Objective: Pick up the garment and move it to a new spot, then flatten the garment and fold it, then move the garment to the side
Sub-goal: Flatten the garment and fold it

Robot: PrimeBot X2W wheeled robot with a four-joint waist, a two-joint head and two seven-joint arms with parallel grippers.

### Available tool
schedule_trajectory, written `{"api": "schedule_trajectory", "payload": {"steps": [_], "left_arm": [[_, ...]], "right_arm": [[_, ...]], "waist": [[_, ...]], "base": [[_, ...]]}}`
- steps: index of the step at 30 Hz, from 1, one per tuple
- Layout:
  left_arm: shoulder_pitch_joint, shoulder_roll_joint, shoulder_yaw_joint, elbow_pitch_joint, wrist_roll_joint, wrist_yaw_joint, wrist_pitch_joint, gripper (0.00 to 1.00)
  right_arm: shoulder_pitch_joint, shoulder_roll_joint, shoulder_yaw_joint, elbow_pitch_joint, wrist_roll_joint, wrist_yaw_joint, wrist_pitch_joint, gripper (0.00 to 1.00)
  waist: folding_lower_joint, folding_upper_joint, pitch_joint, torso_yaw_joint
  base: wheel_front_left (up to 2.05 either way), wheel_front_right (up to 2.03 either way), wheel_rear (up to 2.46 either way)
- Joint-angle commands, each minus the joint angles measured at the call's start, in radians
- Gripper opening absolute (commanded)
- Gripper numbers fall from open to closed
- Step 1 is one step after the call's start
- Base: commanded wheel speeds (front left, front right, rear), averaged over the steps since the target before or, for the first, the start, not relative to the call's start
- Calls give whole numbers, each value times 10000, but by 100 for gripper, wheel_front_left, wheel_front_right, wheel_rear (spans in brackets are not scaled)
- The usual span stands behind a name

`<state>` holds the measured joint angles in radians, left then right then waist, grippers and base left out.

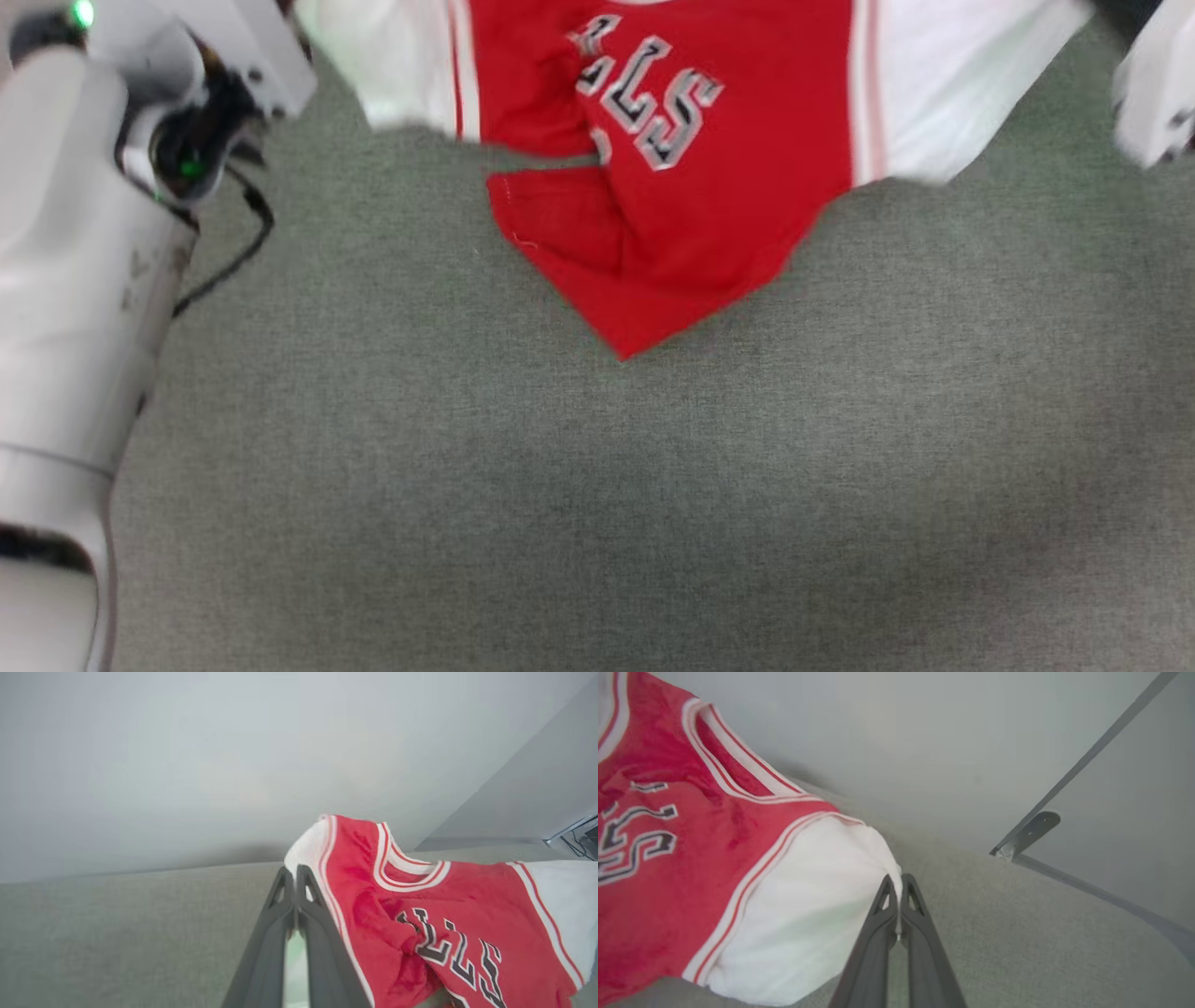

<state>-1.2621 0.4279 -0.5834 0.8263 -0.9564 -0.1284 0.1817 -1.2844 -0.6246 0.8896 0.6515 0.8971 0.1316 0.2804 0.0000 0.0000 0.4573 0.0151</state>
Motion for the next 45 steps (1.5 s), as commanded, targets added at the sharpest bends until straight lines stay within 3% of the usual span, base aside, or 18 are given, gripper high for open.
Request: {"api": "schedule_trajectory", "payload": {"steps": [1,3,9,14,18,23,31,36,38,45], "left_arm": [[-317,-69,-21,146,150,-26,-270,0],[-933,-148,-87,428,561,129,-927,0],[-2878,-571,142,1634,1331,1138,-3054,0],[-4391,-772,813,2329,1235,1645,-4286,0],[-5324,-520,1594,2112,1380,1793,-4471,0],[-5216,-508,2639,1490,1789,1445,-4452,0],[-4022,-852,3801,1687,1985,502,-4457,0],[-2693,-1240,3616,1600,1480,-18,-4449,0],[-1818,-1369,3140,763,935,-40,-4196,0],[2241,-443,2235,-2265,-857,-21,-4042,0]], "right_arm": [[-364,46,-246,120,-215,-18,-255,0],[-914,143,-673,558,-507,-18,-640,0],[-3176,912,-2120,2416,-1730,-18,-2204,0],[-5079,1436,-3221,3959,-2556,-18,-3329,0],[-6390,1851,-3840,4943,-3053,-18,-4242,0],[-7257,2206,-4148,5784,-3429,-18,-4750,0],[-6115,2195,-3920,5894,-3447,-18,-5107,0],[-4467,1883,-3117,4877,-3225,-18,-5283,0],[-3653,1633,-2814,4254,-2954,-18,-5302,0],[-264,298,-2092,1621,-1518,-18,-5035,0]], "waist": [[0,0,182,-14],[0,0,377,-60],[0,0,802,-222],[0,0,891,-330],[0,0,886,-451],[0,0,815,-422],[0,0,659,-318],[0,0,256,-367],[0,0,54,-381],[0,0,-733,-410]], "base": [[0,0,0],[0,0,0],[0,0,0],[0,0,0],[0,0,0],[0,0,0],[0,0,0],[0,0,0],[0,0,0],[0,0,0]]}}
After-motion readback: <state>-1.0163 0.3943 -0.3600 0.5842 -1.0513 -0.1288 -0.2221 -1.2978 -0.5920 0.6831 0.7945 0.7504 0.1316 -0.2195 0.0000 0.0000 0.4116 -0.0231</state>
